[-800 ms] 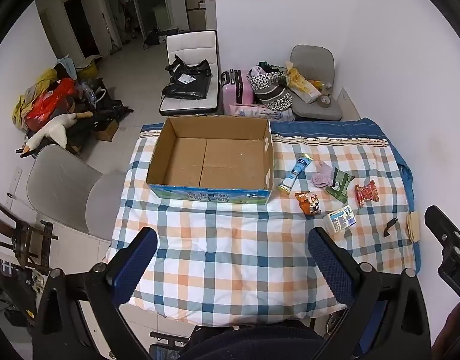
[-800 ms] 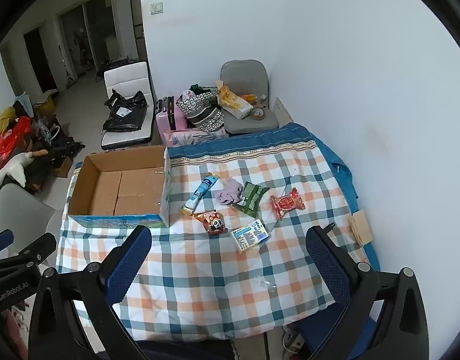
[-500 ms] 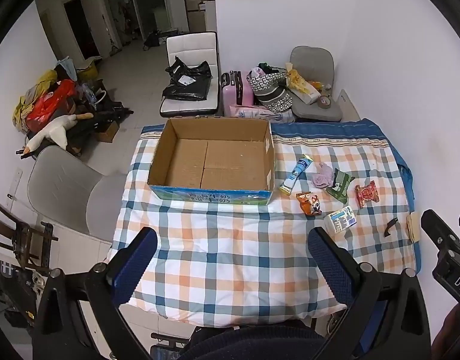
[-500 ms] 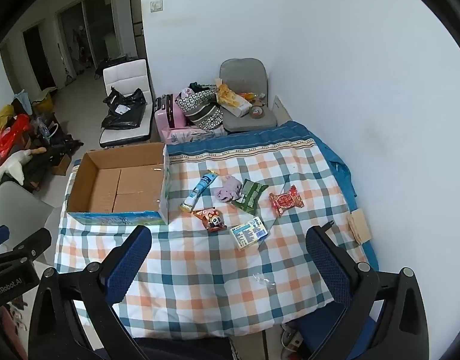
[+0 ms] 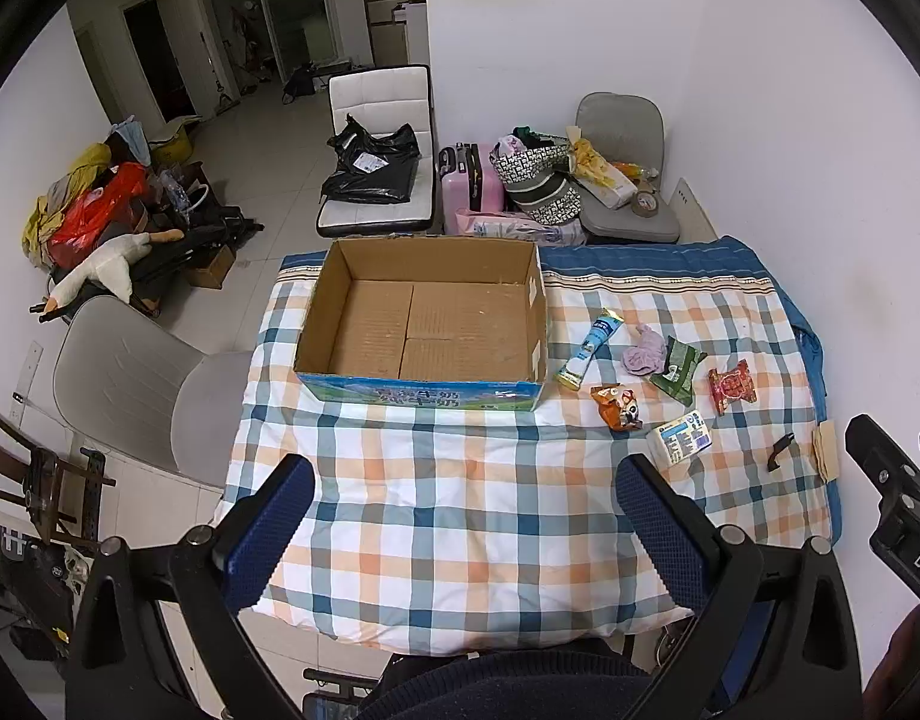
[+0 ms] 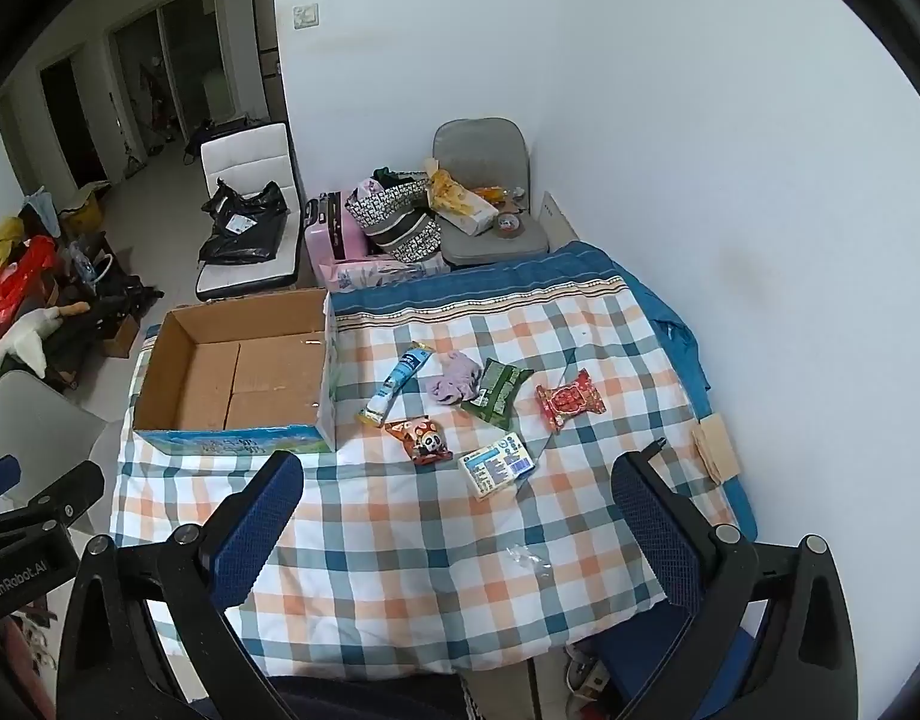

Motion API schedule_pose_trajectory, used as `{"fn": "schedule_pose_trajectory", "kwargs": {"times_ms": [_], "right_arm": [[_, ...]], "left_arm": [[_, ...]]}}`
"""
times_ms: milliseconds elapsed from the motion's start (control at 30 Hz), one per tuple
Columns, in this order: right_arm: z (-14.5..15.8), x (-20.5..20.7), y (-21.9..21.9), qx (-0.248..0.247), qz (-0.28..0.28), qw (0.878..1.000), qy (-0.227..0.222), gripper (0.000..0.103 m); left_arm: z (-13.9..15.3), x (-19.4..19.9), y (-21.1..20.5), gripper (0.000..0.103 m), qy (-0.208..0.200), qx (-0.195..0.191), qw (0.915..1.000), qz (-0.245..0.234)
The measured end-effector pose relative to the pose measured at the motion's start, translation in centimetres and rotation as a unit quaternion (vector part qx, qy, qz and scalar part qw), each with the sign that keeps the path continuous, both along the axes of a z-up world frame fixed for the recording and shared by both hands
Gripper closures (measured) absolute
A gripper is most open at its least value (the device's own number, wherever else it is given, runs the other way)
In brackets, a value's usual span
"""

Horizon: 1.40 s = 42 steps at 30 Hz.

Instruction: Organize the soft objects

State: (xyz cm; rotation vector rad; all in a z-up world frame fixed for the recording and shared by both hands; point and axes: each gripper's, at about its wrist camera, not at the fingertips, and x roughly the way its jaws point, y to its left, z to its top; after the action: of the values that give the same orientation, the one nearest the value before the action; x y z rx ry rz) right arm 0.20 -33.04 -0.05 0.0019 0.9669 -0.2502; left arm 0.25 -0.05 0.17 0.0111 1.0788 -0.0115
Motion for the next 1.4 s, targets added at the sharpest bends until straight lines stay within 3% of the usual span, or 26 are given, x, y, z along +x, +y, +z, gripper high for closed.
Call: {"fn": "schedule_pose_trajectory", "kwargs": {"times_ms": [333,600,1400], "right_arm": [[0.6,0.2,-0.1,0.003,-0.001,1.0,-0.006,0.0],[0.9,0.1,-0.1,0.003,0.0,1.0,-0.012,0.0],[1.5,0.4,0.1,0.002,0.002,1.0,-0.014,0.0]], "left_arm": [[0.0,0.1,0.1,0.0,-0.004,-0.001,1.0,0.004],[1.7,0.1,0.5,0.0,-0.022,0.007,0.9997,0.009],[1.9,-0.2,0.5,0.0,-0.029,0.008,0.9995,0.011]]}}
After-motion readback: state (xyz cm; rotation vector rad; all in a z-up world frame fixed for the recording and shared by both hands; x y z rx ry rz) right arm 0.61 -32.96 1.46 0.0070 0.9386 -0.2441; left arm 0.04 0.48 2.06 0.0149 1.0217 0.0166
